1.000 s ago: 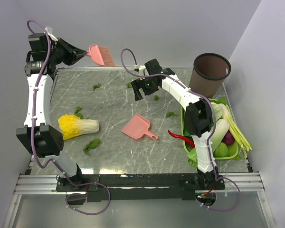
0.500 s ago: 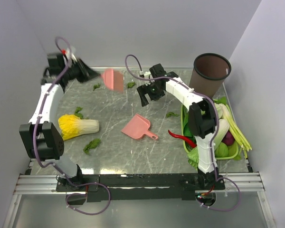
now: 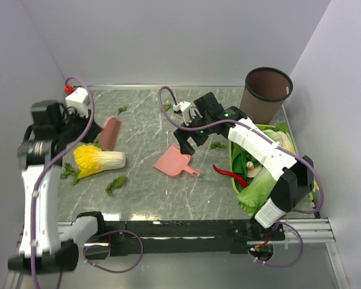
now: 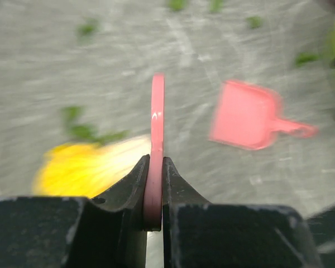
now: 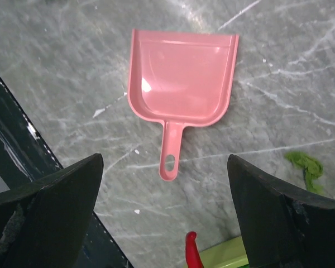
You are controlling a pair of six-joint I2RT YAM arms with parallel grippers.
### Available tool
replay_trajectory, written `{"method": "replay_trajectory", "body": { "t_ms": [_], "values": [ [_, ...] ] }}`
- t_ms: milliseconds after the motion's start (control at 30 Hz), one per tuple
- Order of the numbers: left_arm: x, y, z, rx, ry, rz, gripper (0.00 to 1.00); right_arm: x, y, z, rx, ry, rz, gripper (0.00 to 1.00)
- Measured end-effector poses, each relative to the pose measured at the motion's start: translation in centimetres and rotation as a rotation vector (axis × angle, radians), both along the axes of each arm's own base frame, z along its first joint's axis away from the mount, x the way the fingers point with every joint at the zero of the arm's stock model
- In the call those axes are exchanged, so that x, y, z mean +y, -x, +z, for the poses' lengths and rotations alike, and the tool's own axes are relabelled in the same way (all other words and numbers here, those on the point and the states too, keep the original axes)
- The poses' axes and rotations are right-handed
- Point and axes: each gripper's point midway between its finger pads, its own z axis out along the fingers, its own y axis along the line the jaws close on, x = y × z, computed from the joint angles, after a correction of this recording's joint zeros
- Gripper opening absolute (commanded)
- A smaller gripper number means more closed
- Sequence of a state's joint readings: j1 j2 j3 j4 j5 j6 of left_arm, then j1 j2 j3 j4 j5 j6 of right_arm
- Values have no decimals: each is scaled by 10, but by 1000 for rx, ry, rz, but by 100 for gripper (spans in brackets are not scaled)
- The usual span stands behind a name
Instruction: Sweep away the paper scraps from the table
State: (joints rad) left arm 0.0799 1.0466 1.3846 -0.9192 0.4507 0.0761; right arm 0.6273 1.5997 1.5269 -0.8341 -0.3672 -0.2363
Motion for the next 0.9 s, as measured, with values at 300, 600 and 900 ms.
{"method": "replay_trajectory", "body": {
  "t_ms": [300, 600, 900],
  "values": [
    [88, 72, -15, 37, -529, 195, 1, -9, 8, -14, 28, 35, 25, 100],
    [170, 75, -89, 404, -870, 347, 1, -10, 15, -3, 13, 6, 36, 100],
    [213, 54, -116, 470, -974, 374, 1, -15, 26, -9, 39, 12, 44, 100]
  ]
}}
